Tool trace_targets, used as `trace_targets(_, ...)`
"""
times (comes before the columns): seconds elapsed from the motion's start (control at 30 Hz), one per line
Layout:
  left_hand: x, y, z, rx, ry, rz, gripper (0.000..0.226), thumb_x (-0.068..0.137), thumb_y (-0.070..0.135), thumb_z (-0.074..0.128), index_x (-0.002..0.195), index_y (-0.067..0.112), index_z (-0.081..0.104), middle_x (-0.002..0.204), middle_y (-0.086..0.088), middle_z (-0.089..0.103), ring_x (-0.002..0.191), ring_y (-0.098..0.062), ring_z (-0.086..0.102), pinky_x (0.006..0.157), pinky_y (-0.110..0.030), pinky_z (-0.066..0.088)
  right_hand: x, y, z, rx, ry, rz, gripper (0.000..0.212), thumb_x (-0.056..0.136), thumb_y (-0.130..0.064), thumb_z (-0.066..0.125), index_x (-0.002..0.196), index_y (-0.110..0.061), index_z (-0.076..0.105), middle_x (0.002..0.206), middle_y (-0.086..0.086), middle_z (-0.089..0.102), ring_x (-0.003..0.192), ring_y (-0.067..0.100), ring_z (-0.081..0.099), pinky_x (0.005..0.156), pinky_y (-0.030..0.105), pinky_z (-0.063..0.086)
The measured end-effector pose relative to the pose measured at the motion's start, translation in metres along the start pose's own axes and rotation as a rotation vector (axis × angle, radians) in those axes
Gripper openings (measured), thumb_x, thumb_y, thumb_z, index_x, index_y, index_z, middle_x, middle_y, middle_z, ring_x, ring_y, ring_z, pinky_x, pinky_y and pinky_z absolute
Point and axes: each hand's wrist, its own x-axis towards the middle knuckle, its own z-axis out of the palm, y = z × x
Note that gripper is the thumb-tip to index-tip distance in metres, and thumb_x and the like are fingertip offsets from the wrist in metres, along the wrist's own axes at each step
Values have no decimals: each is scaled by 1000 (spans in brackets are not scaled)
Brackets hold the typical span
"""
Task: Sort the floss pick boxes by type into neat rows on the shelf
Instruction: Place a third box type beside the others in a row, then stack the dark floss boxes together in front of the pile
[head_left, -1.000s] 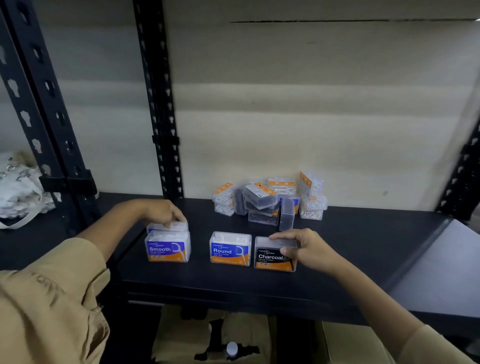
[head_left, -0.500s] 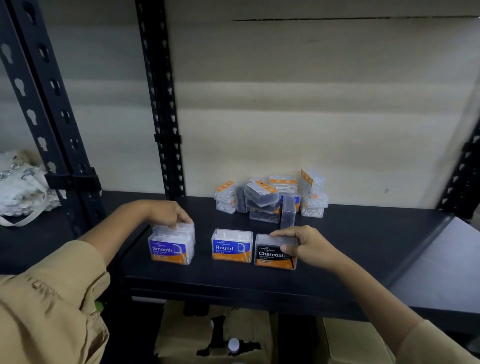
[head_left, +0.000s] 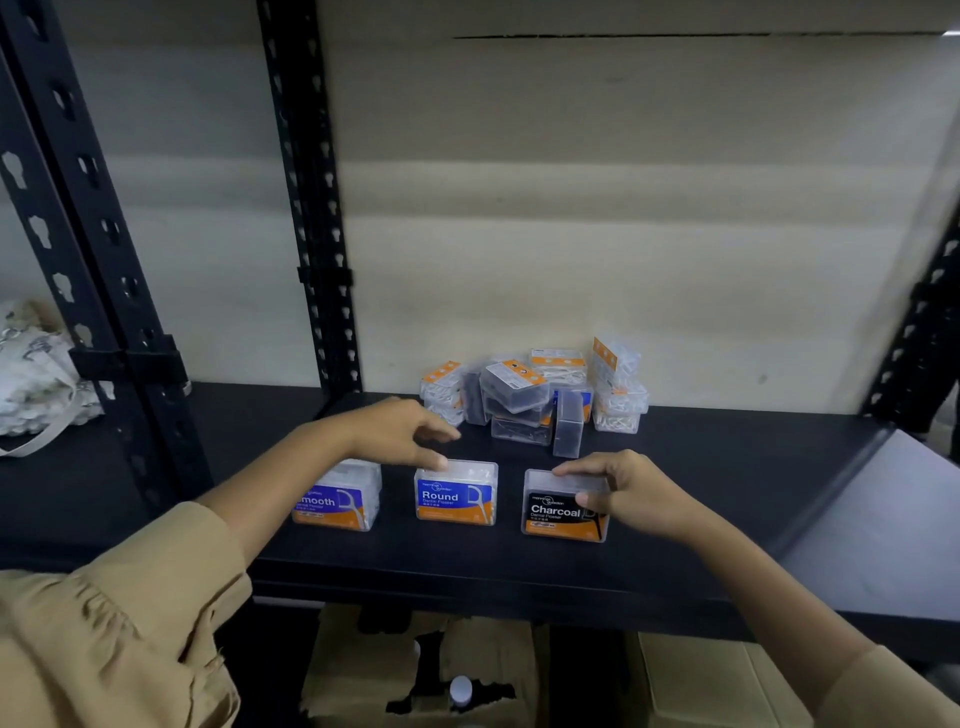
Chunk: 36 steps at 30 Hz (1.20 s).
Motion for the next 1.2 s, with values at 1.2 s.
trace_targets(1.2, 115, 46, -20, 488, 196, 56, 86, 81, 7, 61, 149, 37, 16, 159, -2, 12, 141, -27, 24, 113, -38, 30, 74, -1, -31, -379, 97, 38, 47, 88, -17, 54, 133, -24, 46, 104, 6, 53, 97, 24, 53, 87, 33, 47)
